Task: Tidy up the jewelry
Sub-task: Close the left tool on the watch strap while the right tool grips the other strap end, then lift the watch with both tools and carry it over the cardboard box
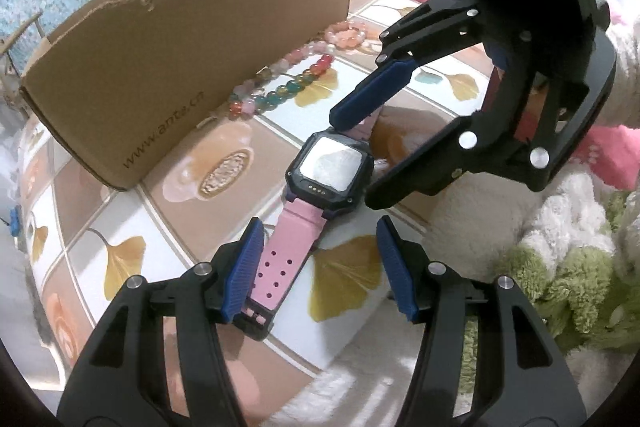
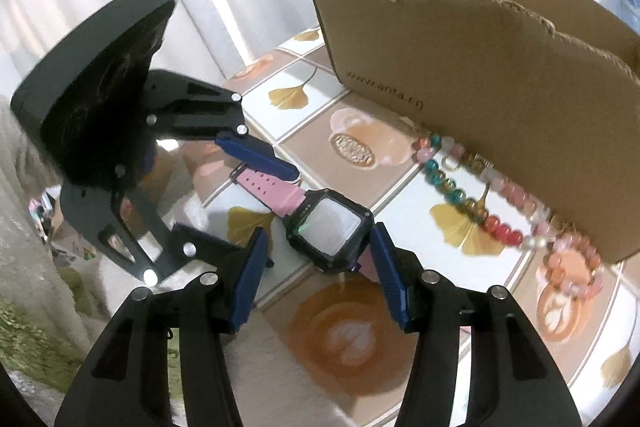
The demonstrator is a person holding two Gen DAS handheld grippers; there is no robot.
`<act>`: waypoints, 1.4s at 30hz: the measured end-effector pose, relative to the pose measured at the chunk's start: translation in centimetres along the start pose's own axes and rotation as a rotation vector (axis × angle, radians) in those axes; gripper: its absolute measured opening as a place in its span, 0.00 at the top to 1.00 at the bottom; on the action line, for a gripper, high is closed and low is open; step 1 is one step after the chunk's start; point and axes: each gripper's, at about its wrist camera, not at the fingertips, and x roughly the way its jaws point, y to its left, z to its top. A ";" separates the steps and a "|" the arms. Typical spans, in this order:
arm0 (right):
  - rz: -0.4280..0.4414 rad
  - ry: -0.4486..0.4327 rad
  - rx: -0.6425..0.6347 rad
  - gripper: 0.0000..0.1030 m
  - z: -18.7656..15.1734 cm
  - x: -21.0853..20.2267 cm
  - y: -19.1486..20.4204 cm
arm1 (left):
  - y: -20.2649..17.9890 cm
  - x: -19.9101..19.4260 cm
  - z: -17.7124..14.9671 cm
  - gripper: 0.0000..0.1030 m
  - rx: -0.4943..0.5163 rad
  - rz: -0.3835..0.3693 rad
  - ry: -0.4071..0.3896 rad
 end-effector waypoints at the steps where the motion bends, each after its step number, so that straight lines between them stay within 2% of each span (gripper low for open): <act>1: 0.002 0.000 0.013 0.50 0.1 0.5 0.2 | -0.4 0.1 0.1 0.47 -0.002 0.008 -0.002; 5: 0.008 -0.058 0.146 0.49 -0.9 -1.5 -1.0 | -1.3 -0.5 0.1 0.47 0.008 0.084 -0.040; 9: 0.022 -0.129 0.283 0.50 -2.5 -3.7 -1.8 | -2.8 0.8 1.0 0.46 0.013 0.122 -0.051; 13: 0.029 -0.173 0.397 0.49 -4.0 -4.6 -2.7 | -2.6 2.0 2.5 0.46 -0.033 0.108 -0.060; 15: 0.019 -0.184 0.409 0.49 -4.5 -4.9 -3.0 | -2.3 2.4 2.6 0.46 -0.050 0.089 -0.061; 16: 0.014 -0.185 0.405 0.49 -4.6 -4.9 -2.9 | -2.2 2.5 2.7 0.52 -0.057 0.071 -0.059; 23: -0.056 -0.159 0.263 0.49 -3.5 -4.3 -2.3 | -1.3 2.3 2.5 0.53 -0.062 0.004 -0.027; 25: -0.094 -0.141 0.191 0.50 -3.1 -3.9 -1.7 | -0.5 2.2 2.6 0.53 -0.092 -0.047 -0.020; 30: -0.231 -0.073 -0.079 0.50 -2.4 -2.0 0.9 | 2.6 2.2 2.8 0.53 -0.208 -0.229 0.010; 34: -0.312 -0.029 -0.270 0.65 -1.8 -0.2 2.5 | 4.3 2.6 2.9 0.53 -0.262 -0.351 0.044; 35: -0.321 -0.019 -0.299 0.69 -1.7 0.3 2.6 | 4.6 2.8 2.9 0.53 -0.274 -0.375 0.052; 37: -0.331 0.004 -0.324 0.86 -1.2 1.4 2.5 | 5.4 3.1 2.9 0.53 -0.314 -0.440 0.068; 38: -0.336 0.020 -0.331 0.88 -1.0 1.9 2.2 | 5.7 3.3 2.9 0.53 -0.337 -0.463 0.076; 40: -0.300 0.038 -0.314 0.93 -0.5 2.0 1.7 | 6.3 3.3 2.8 0.53 -0.375 -0.487 0.090; 42: -0.229 0.060 -0.263 0.94 0.1 1.8 0.9 | 6.5 2.7 2.6 0.52 -0.385 -0.466 0.085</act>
